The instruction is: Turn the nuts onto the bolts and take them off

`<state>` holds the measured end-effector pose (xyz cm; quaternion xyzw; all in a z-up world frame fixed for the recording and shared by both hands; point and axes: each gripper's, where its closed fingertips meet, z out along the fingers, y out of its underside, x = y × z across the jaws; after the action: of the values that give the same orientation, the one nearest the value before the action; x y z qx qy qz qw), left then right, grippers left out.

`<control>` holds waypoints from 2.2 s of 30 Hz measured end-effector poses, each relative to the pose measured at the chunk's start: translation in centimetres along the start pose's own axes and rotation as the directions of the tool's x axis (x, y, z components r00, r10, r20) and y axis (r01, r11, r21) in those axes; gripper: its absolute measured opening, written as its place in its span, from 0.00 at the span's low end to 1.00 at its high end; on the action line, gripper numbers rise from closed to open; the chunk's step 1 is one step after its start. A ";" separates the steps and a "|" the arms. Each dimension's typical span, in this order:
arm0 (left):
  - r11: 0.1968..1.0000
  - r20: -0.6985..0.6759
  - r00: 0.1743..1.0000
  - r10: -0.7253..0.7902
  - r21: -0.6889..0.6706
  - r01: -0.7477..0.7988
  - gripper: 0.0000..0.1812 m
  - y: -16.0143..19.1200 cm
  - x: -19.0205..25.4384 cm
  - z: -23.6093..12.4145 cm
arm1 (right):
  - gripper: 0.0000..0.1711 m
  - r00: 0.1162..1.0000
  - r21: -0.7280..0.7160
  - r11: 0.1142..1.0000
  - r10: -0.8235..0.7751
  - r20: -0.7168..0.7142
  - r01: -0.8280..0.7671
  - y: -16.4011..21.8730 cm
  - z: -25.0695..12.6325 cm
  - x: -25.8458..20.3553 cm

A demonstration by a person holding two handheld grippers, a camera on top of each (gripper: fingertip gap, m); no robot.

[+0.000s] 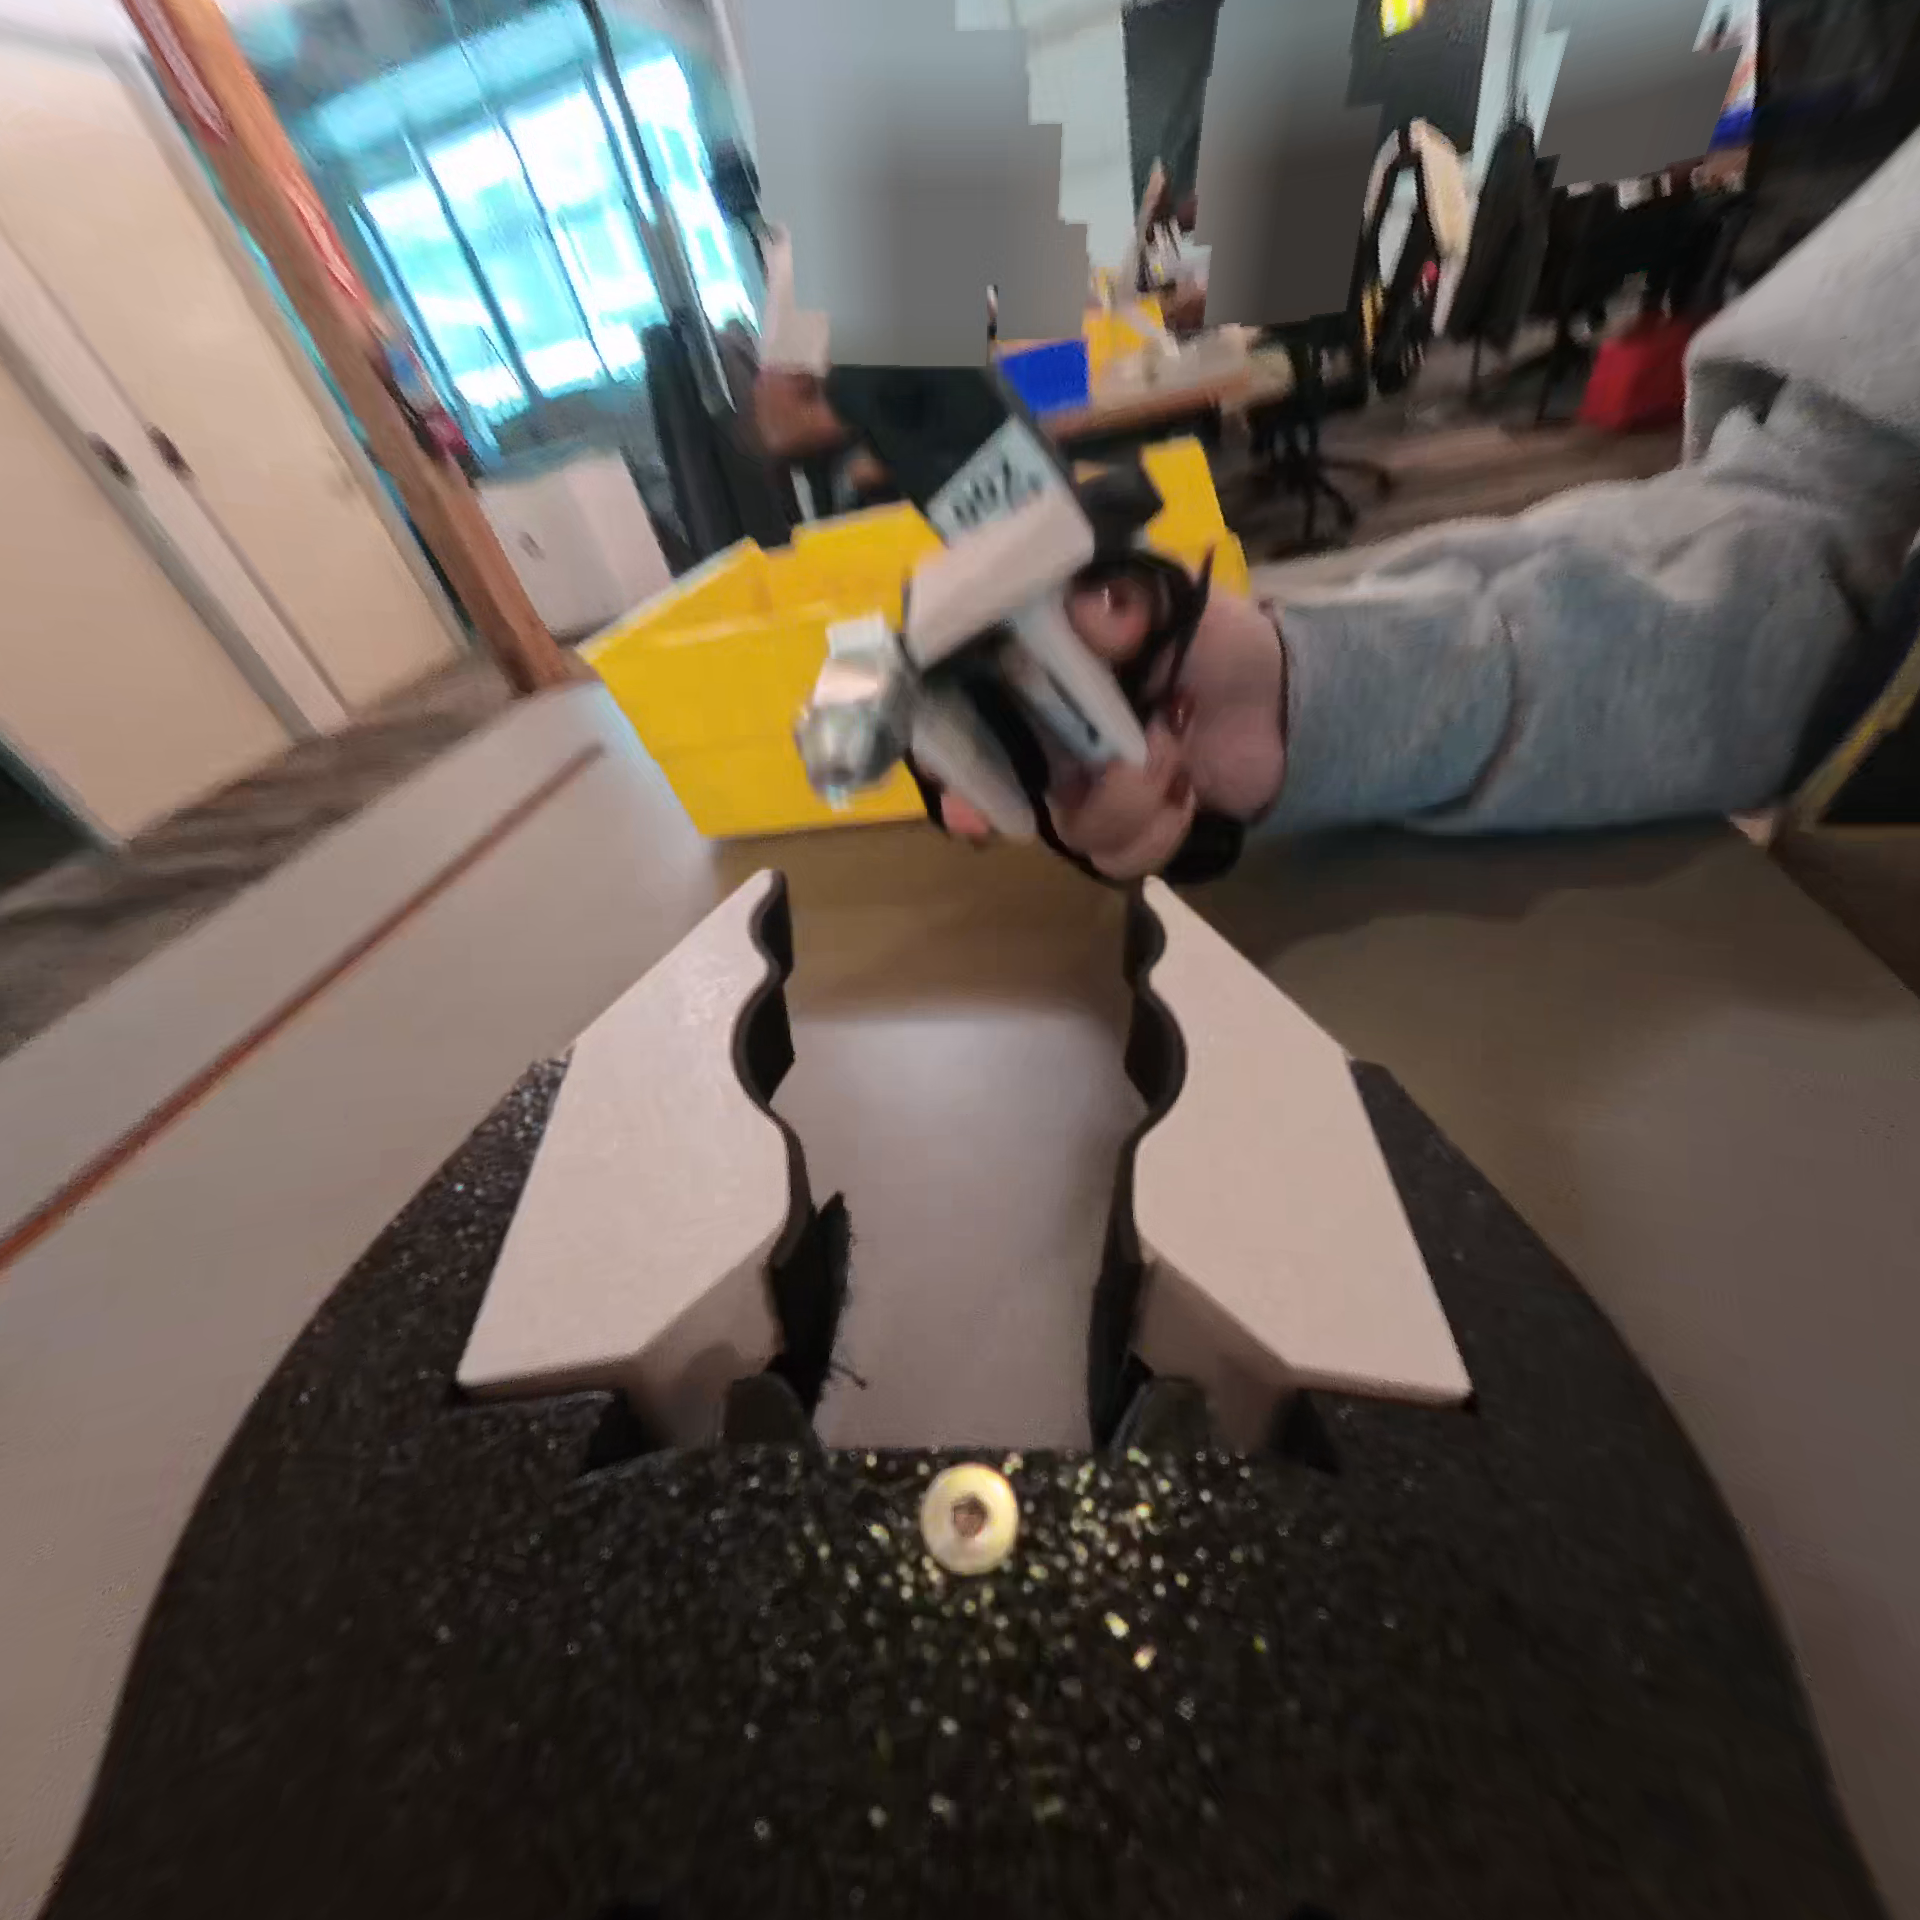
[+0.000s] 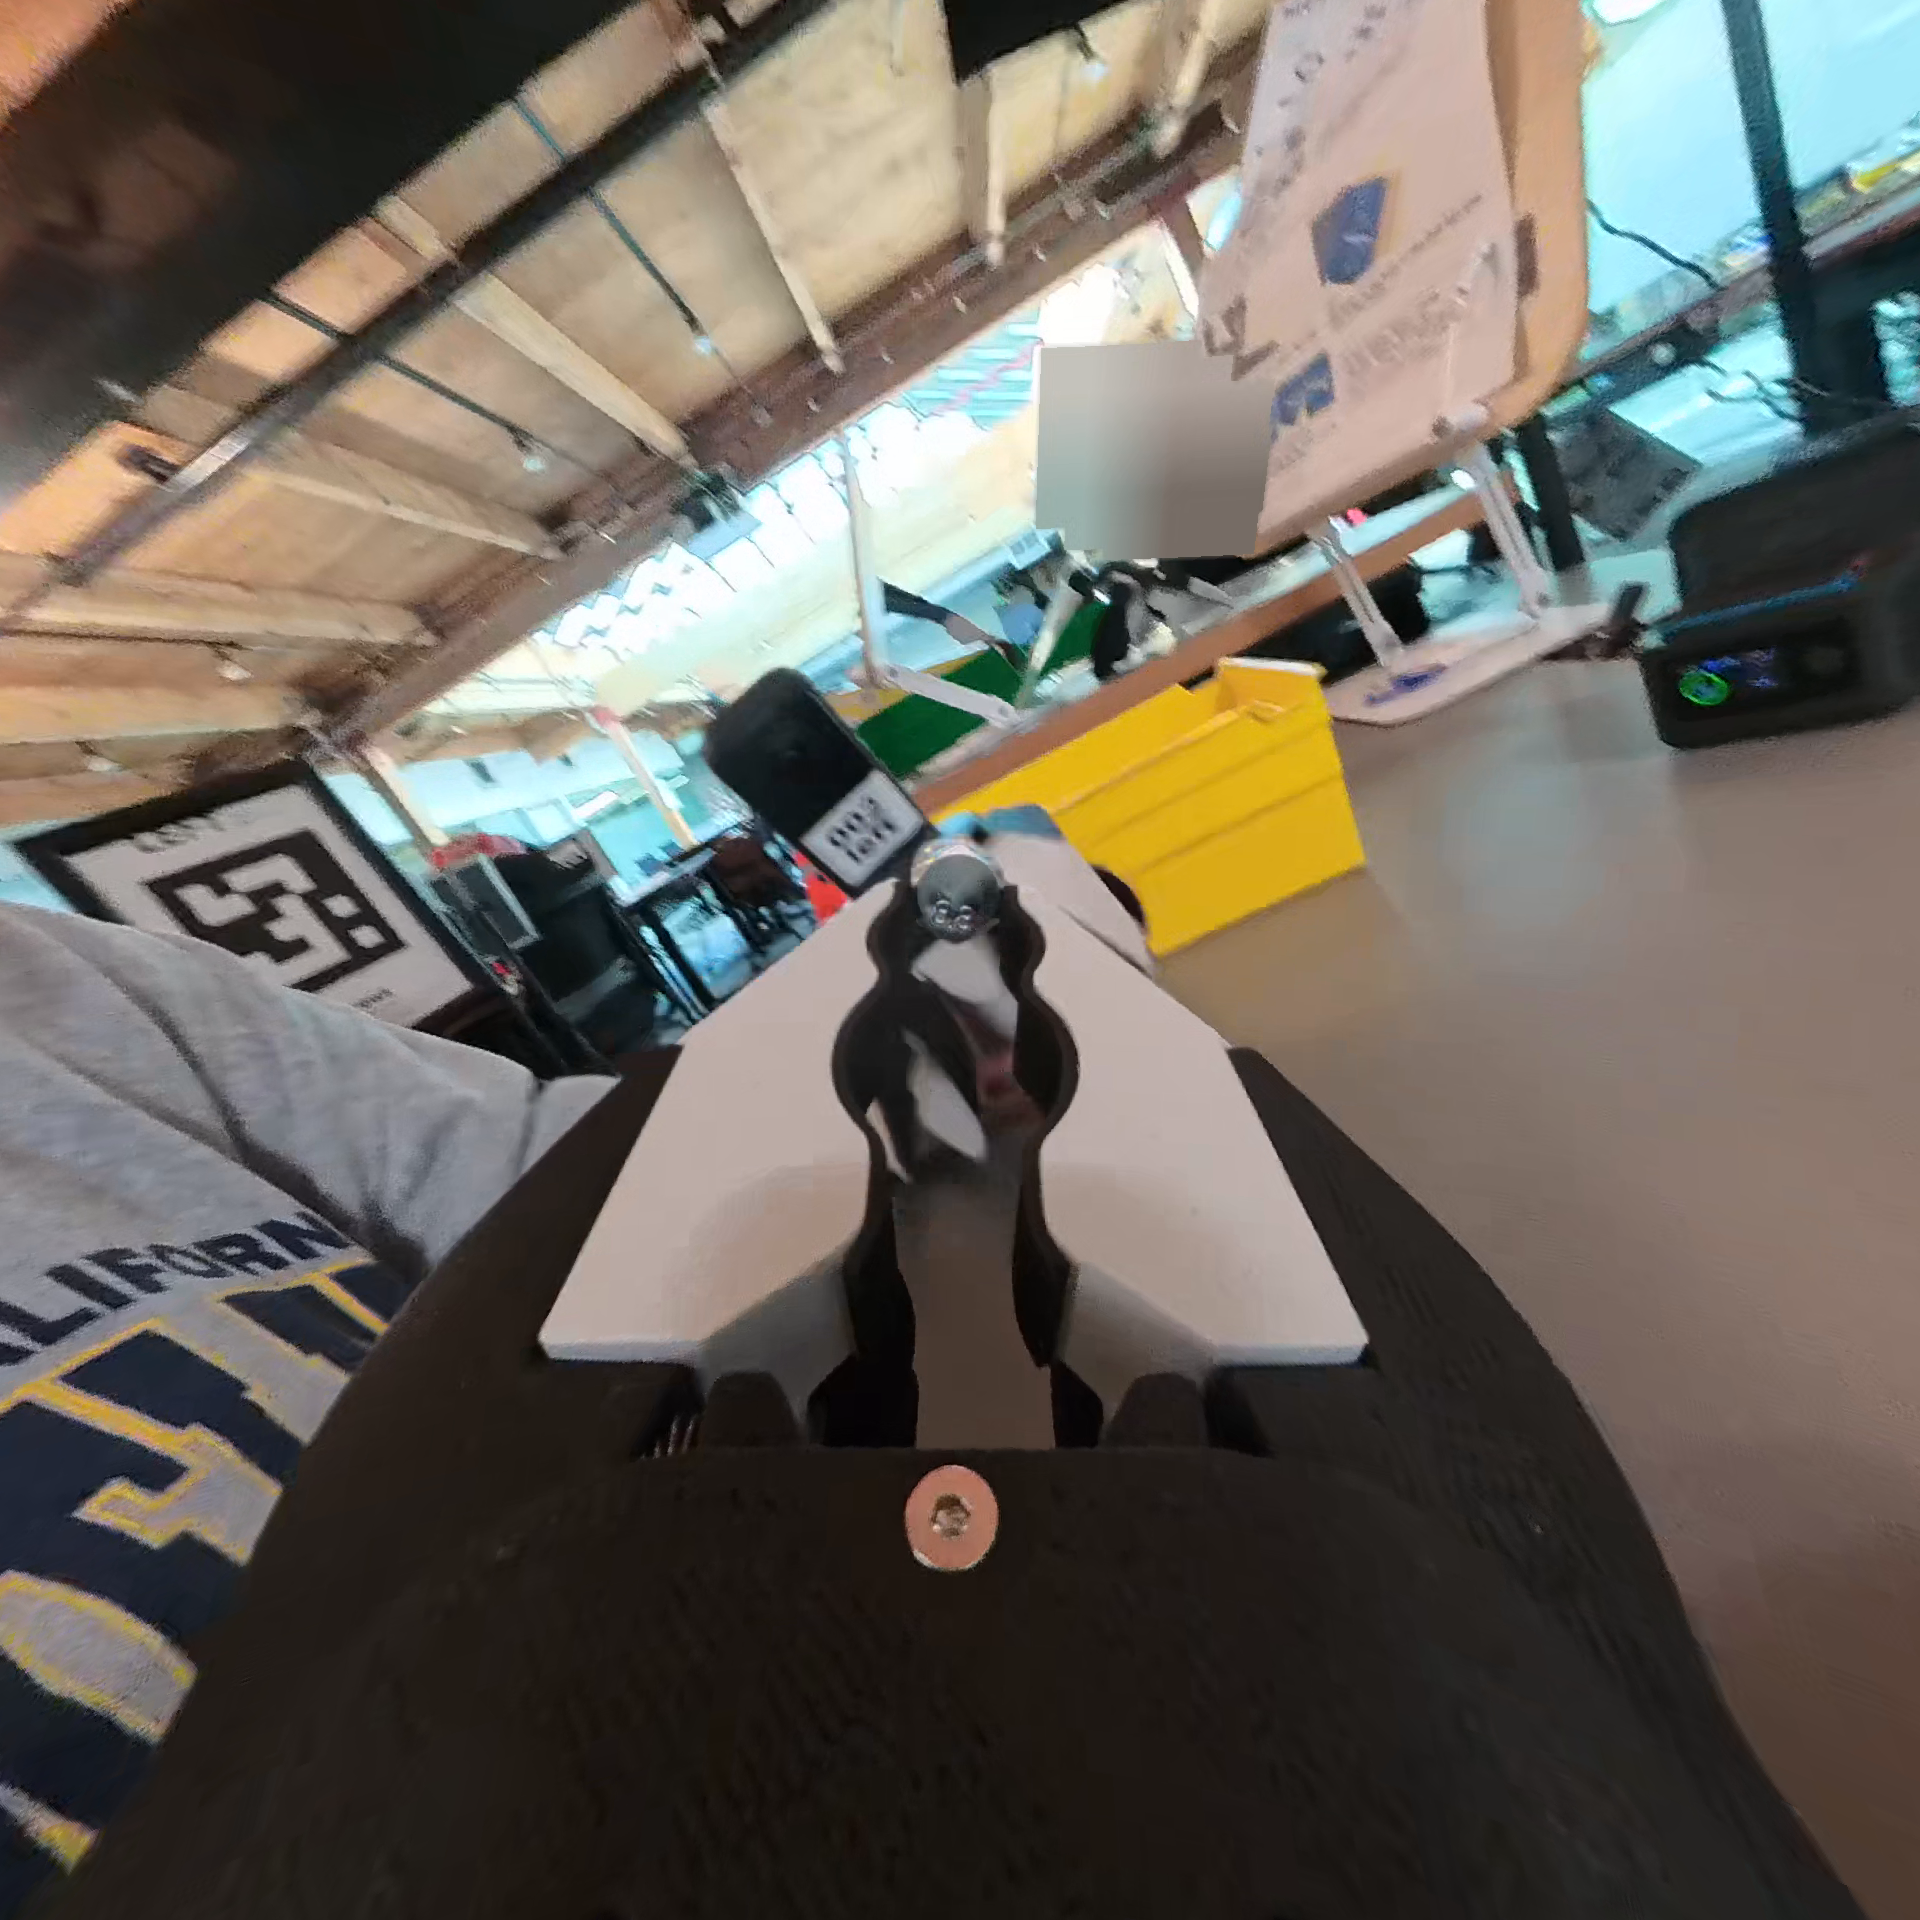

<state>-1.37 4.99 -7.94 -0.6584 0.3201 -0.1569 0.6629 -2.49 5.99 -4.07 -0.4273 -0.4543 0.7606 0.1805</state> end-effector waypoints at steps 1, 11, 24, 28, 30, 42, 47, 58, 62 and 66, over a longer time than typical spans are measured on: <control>0.998 0.035 0.999 0.026 0.055 -0.028 0.34 -1.1 -0.3 -0.4 | 0.09 1.000 -0.011 1.000 0.019 -0.019 -0.020 0.3 -0.1 0.5; 0.995 0.009 0.997 0.079 -0.060 -0.078 0.37 0.7 0.4 0.3 | 0.08 0.986 0.041 0.988 0.142 0.093 -0.146 -0.7 0.2 -1.0; 0.992 0.016 0.995 0.101 -0.076 -0.099 0.34 1.0 0.3 0.2 | 0.08 0.971 0.046 0.974 0.216 0.102 -0.221 -0.5 0.1 -0.5; 0.973 0.149 0.966 0.212 0.065 -0.223 0.35 -2.4 -0.4 -0.8 | 0.08 0.971 0.025 0.971 0.236 0.040 -0.237 0.3 -0.1 0.9; 0.948 0.201 0.939 0.280 0.096 -0.304 0.35 -3.5 -0.2 -1.2 | 0.08 0.973 0.022 0.973 0.229 0.031 -0.230 0.3 0.0 1.0; 0.954 0.211 0.934 0.288 0.025 -0.300 0.37 -1.8 -0.7 0.0 | 0.08 0.966 0.081 0.963 0.251 0.065 -0.256 -0.7 -0.2 0.5; 0.925 0.221 0.908 0.355 0.061 -0.376 0.35 -3.1 0.3 0.0 | 0.09 0.965 0.059 0.964 0.257 0.060 -0.260 -0.1 0.1 0.6; 0.935 0.267 0.903 0.338 0.019 -0.355 0.32 -2.3 -0.8 0.0 | 0.08 0.969 0.067 0.967 0.242 0.047 -0.245 -0.2 -0.1 0.8; 0.919 0.253 0.894 0.371 0.042 -0.393 0.30 -2.8 -0.1 0.1 | 0.08 0.965 0.073 0.963 0.257 0.055 -0.260 -0.2 -0.1 0.8; 0.968 0.152 0.957 0.246 -0.088 -0.235 0.30 0.6 -0.8 0.8 | 0.08 0.957 0.122 0.955 0.253 0.143 -0.271 -1.4 -0.3 -0.5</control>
<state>-1.61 6.12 -8.43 -0.6477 0.3481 -0.0100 0.6776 -2.11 6.54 -2.69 -0.4214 -0.3492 0.8333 0.0785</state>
